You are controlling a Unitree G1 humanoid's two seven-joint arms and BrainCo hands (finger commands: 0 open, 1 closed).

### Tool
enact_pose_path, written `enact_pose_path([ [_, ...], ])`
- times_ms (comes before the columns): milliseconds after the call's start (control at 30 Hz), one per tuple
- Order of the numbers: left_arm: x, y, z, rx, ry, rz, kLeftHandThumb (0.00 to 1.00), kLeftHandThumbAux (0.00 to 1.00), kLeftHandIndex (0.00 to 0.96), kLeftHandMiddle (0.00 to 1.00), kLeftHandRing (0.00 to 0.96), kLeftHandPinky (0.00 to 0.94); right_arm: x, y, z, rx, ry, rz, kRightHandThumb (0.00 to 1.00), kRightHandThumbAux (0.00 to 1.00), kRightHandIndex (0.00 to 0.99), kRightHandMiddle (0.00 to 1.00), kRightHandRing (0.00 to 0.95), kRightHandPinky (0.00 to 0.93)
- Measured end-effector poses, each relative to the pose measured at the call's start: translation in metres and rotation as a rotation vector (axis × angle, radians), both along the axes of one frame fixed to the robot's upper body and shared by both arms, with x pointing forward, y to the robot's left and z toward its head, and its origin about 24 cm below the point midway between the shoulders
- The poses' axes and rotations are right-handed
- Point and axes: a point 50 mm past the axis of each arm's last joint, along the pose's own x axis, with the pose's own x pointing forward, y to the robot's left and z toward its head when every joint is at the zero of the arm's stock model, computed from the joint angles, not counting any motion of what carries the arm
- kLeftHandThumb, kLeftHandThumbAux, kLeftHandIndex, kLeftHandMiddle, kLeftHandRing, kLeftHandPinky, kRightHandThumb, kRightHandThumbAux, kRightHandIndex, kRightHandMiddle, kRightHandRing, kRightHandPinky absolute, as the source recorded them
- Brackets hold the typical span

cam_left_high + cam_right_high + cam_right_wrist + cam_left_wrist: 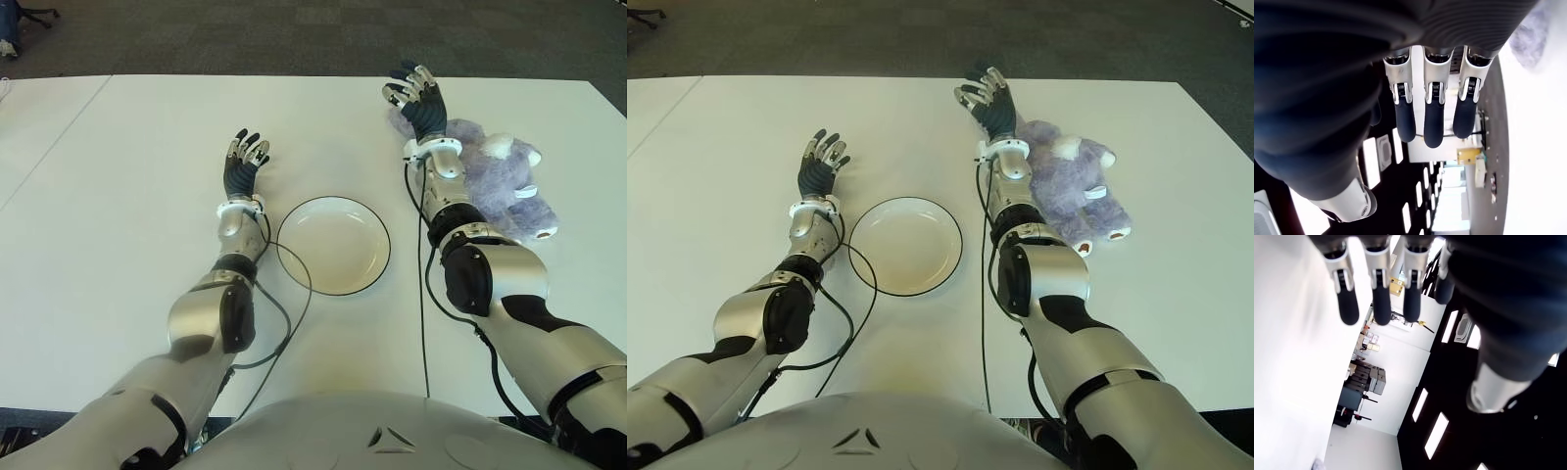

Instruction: Put the doll into the plate.

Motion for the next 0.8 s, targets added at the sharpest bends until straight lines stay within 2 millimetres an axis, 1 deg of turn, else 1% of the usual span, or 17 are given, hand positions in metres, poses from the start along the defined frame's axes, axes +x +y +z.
enact_pose_path([
  [100, 0.0, 0.0, 0.0, -0.001, 0.0, 0.0, 0.156, 0.733, 0.152, 0.207, 0.215, 0.247, 0.002, -0.005, 0.013, 0.001, -0.047, 0.001, 0.415, 0.869, 0.182, 0.26, 0.249, 0.227],
  [167, 0.0, -0.001, 0.0, -0.003, 0.0, 0.0, 0.155, 0.732, 0.15, 0.206, 0.214, 0.244, 0.003, -0.007, 0.021, -0.004, -0.074, 0.002, 0.399, 0.865, 0.173, 0.249, 0.236, 0.214],
  [200, 0.0, -0.001, 0.0, -0.004, 0.001, -0.001, 0.155, 0.731, 0.147, 0.206, 0.216, 0.251, 0.004, -0.008, 0.025, -0.008, -0.088, 0.003, 0.351, 0.842, 0.156, 0.229, 0.223, 0.217],
  [300, 0.0, -0.001, 0.0, -0.004, 0.001, -0.001, 0.154, 0.731, 0.146, 0.206, 0.218, 0.259, 0.004, -0.01, 0.034, -0.024, -0.127, 0.002, 0.309, 0.825, 0.144, 0.215, 0.217, 0.225],
  [333, 0.0, -0.001, 0.0, -0.004, 0.001, -0.001, 0.154, 0.731, 0.145, 0.204, 0.215, 0.251, 0.004, -0.01, 0.036, -0.03, -0.14, 0.002, 0.278, 0.793, 0.131, 0.185, 0.189, 0.191],
  [367, 0.0, -0.001, 0.0, -0.004, 0.0, -0.001, 0.154, 0.731, 0.145, 0.204, 0.214, 0.249, 0.003, -0.01, 0.039, -0.039, -0.153, 0.002, 0.273, 0.788, 0.129, 0.179, 0.185, 0.185],
  [400, 0.0, -0.001, 0.0, -0.004, 0.0, -0.001, 0.16, 0.733, 0.15, 0.204, 0.216, 0.257, 0.003, -0.011, 0.041, -0.048, -0.161, 0.003, 0.244, 0.759, 0.119, 0.161, 0.166, 0.164],
  [500, 0.0, -0.001, 0.0, -0.004, -0.003, 0.0, 0.168, 0.735, 0.153, 0.204, 0.215, 0.256, 0.003, -0.012, 0.048, -0.096, -0.193, 0.008, 0.212, 0.726, 0.112, 0.144, 0.149, 0.149],
  [600, 0.0, -0.002, 0.0, -0.004, -0.007, 0.001, 0.191, 0.734, 0.155, 0.192, 0.206, 0.247, 0.002, -0.014, 0.056, -0.164, -0.224, 0.018, 0.168, 0.682, 0.102, 0.115, 0.116, 0.105],
  [733, -0.001, -0.003, 0.0, -0.004, -0.014, 0.002, 0.204, 0.734, 0.159, 0.19, 0.203, 0.248, 0.001, -0.019, 0.067, -0.262, -0.261, 0.036, 0.151, 0.666, 0.098, 0.103, 0.102, 0.085],
  [767, -0.001, -0.003, 0.0, -0.004, -0.015, 0.002, 0.213, 0.734, 0.165, 0.188, 0.202, 0.25, 0.0, -0.021, 0.069, -0.28, -0.267, 0.037, 0.136, 0.655, 0.093, 0.091, 0.086, 0.065],
  [800, -0.001, -0.004, 0.0, -0.005, -0.017, 0.002, 0.211, 0.731, 0.161, 0.185, 0.197, 0.236, 0.0, -0.024, 0.072, -0.307, -0.274, 0.037, 0.129, 0.653, 0.099, 0.089, 0.084, 0.08],
])
